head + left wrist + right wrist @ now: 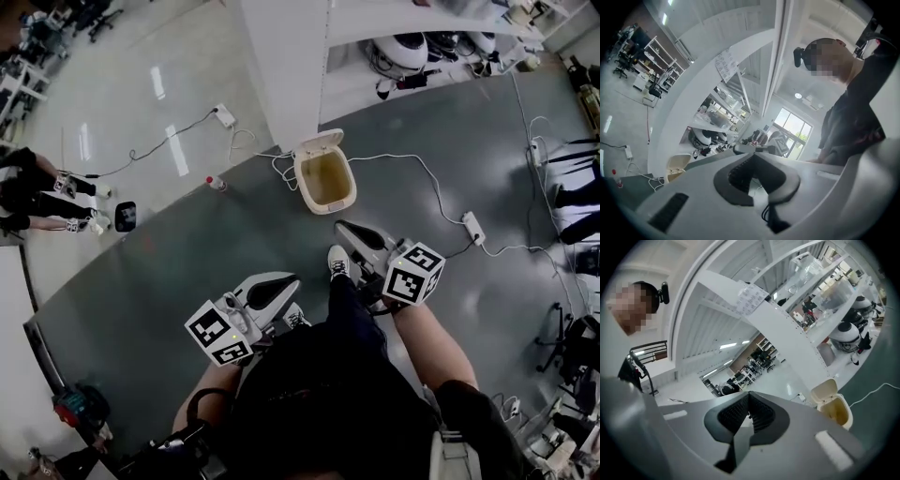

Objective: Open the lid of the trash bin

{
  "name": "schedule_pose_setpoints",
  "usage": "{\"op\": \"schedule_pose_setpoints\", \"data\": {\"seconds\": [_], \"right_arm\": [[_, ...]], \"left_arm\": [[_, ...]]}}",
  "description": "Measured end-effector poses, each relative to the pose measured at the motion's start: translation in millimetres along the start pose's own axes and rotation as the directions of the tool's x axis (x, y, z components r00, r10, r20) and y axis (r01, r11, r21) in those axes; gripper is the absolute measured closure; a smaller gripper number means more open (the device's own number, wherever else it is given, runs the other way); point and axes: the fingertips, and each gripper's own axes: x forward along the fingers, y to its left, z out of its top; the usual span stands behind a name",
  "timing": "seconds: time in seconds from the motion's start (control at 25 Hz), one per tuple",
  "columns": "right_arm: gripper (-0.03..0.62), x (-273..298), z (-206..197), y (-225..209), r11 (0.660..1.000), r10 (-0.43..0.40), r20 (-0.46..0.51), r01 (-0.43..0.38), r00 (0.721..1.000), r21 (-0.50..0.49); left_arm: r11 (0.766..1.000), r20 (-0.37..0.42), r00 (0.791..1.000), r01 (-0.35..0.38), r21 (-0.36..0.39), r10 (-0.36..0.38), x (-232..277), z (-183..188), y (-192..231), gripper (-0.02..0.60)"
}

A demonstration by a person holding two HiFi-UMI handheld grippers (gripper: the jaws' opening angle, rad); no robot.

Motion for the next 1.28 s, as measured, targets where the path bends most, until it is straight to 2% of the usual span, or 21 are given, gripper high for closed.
{"op": "schedule_pose_setpoints", "data": {"seconds": [0.24,0.4,0.52,0.64,0.92,1.28], "right_arm": [[0.586,-35,21,77,0.986,0.066,0.045,-0.058,0.997,-0.158],[0.586,-52,24,122,0.955,0.092,0.054,-0.072,0.994,-0.289],[0.586,-61,16,150,0.926,0.109,0.052,-0.082,0.993,-0.368],[0.586,-69,10,167,0.92,0.123,0.063,-0.09,0.99,-0.381],[0.586,-79,-16,193,0.925,0.129,0.073,-0.093,0.989,-0.368],[0.587,-80,-51,220,0.919,0.145,0.029,-0.124,0.989,-0.374]], "left_arm": [[0.999,0.044,0.999,0.029,0.042,-0.031,-11,24,-31,0.58],[0.996,0.061,0.997,0.033,0.086,-0.038,-20,35,-46,0.58],[0.995,0.096,0.995,0.03,0.091,-0.039,-29,42,-54,0.58],[0.994,0.1,0.994,0.032,0.105,-0.043,-33,43,-64,0.58],[0.985,0.045,0.998,0.034,0.167,-0.042,-48,29,-86,0.58],[0.99,0.065,0.996,0.059,0.131,-0.068,-66,20,-102,0.58]]}}
